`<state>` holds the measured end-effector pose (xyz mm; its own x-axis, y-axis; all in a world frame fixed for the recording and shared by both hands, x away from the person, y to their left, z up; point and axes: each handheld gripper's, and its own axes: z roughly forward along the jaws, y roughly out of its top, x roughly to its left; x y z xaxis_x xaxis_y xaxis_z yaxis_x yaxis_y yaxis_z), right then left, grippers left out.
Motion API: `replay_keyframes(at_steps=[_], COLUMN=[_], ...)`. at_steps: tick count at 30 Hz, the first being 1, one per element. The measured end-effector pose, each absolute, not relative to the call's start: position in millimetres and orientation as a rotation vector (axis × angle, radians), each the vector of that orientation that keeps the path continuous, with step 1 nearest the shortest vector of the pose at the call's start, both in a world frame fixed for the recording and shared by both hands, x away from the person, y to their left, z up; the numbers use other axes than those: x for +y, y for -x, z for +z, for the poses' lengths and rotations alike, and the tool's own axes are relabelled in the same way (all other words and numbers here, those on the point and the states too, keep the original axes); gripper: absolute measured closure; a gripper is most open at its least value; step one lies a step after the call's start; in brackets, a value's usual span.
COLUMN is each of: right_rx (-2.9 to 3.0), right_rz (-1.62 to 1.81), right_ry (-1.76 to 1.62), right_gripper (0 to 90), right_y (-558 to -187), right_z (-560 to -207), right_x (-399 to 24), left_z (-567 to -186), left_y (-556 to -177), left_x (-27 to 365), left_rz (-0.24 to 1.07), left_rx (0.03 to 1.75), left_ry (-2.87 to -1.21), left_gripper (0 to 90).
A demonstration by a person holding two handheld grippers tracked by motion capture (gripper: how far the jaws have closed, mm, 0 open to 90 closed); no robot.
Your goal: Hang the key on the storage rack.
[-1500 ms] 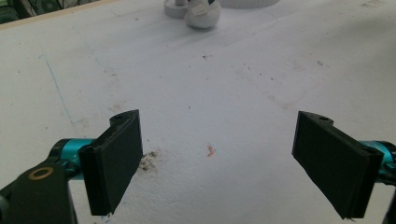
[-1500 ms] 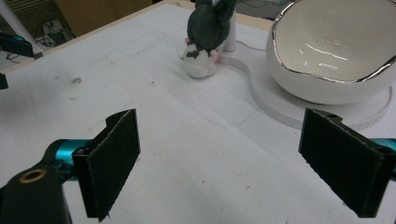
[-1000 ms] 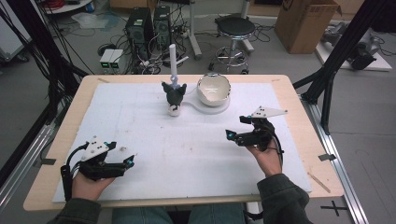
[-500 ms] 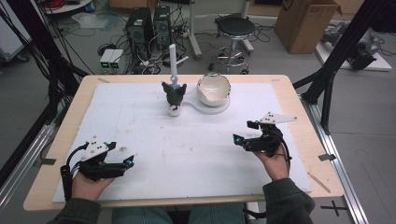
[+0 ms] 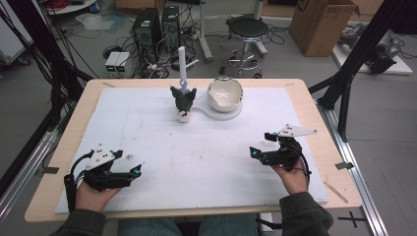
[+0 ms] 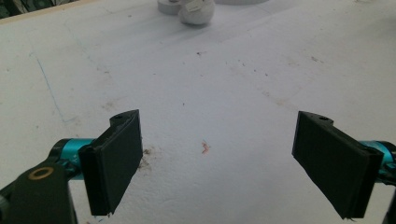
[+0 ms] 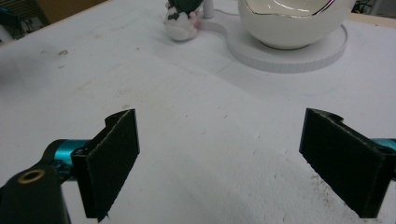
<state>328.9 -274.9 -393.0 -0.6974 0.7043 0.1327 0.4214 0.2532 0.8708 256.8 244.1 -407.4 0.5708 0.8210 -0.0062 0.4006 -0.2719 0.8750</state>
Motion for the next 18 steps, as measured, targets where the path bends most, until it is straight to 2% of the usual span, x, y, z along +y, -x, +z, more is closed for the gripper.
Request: replay_keyframes(at_steps=[18], right_rx=[2.235], right_rz=[1.4], right_ry=[-1.069], right_gripper=[11.5], right_y=[-311.8], right_z=[-408.2], right_x=[-289.6], left_z=[-410.7], left_y=[-256.4], left_x=[244.5], left_rz=[0.538], left_rx=[0.968], left_ry=[-1.906], left_gripper=[16.6])
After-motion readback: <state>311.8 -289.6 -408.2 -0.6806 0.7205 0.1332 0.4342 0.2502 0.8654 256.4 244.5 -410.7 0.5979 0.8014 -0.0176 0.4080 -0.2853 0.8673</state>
